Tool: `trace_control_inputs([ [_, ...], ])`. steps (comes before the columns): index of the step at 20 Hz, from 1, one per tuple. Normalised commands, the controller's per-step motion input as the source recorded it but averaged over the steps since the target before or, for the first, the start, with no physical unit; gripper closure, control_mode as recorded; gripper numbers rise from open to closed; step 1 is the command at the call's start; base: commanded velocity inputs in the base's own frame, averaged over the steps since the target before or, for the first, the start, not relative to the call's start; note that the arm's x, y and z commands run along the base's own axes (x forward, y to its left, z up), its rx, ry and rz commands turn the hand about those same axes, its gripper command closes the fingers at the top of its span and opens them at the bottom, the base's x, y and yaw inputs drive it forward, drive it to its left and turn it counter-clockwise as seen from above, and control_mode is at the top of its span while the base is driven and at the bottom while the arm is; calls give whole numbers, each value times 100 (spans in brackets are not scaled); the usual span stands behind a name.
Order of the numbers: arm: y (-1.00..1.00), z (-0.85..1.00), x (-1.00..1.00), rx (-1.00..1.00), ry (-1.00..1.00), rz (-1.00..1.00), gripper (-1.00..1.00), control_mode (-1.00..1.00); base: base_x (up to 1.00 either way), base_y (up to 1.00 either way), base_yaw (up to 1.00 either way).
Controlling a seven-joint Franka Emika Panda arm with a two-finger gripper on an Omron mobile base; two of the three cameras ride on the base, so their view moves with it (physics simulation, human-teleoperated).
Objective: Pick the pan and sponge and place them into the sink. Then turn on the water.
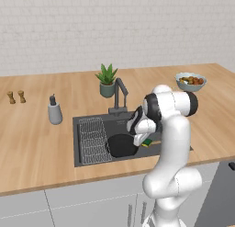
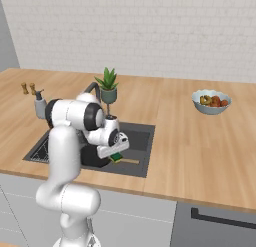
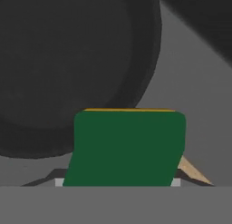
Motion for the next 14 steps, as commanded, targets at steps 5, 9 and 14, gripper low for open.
trace_control_inputs([
  [5, 0, -52, 38, -7, 0, 0, 100, -100, 0, 0, 0],
  [9, 0, -11, 22, -1, -1, 0, 100, -100, 0, 0, 0],
  [14, 0, 0, 7, 0, 0, 0, -100, -100, 0, 0, 0],
])
